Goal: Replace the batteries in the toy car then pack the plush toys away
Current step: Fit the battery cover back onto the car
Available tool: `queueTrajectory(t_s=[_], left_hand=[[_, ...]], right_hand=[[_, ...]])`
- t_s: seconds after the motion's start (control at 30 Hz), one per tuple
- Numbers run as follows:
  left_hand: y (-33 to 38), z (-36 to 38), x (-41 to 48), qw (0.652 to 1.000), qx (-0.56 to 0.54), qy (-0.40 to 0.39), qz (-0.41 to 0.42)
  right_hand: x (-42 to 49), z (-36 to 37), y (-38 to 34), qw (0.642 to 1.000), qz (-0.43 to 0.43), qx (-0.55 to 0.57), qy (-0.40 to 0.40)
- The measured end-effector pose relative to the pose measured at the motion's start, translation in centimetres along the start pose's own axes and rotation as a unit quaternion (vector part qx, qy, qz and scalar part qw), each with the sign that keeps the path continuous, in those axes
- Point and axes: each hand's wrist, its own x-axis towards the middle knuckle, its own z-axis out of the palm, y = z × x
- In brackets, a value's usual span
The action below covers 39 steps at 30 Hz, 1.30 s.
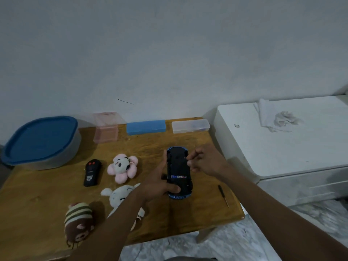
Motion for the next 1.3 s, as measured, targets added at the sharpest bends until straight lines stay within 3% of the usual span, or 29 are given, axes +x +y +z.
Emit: queueTrajectory(t_s=[0.63, 0.83, 1.03, 1.3], left_hand=[[-0.8, 1.9, -0.6, 0.998, -0.057, 0.023, -0.023], [-0.5, 2.2, -0.6, 0.996, -0.079, 0.025, -0.023], [-0.4, 2.4, -0.2, 0.991, -0.127, 0.018, -0.023], [-0.2, 2.6, 0.2, 0.983, -0.181, 0.022, -0.014]], right_hand=[[-0.6, 0.1, 1.3, 0.999, 0.016, -0.012, -0.039], [-0.3, 0.4, 2.0, 0.996, -0.029, -0.088, -0.002], [-0.8, 0.7, 2.2, 1.0, -0.011, -0.026, 0.014], [-1.0, 0.9, 2.5, 0.998, -0.006, -0.026, 0.059]])
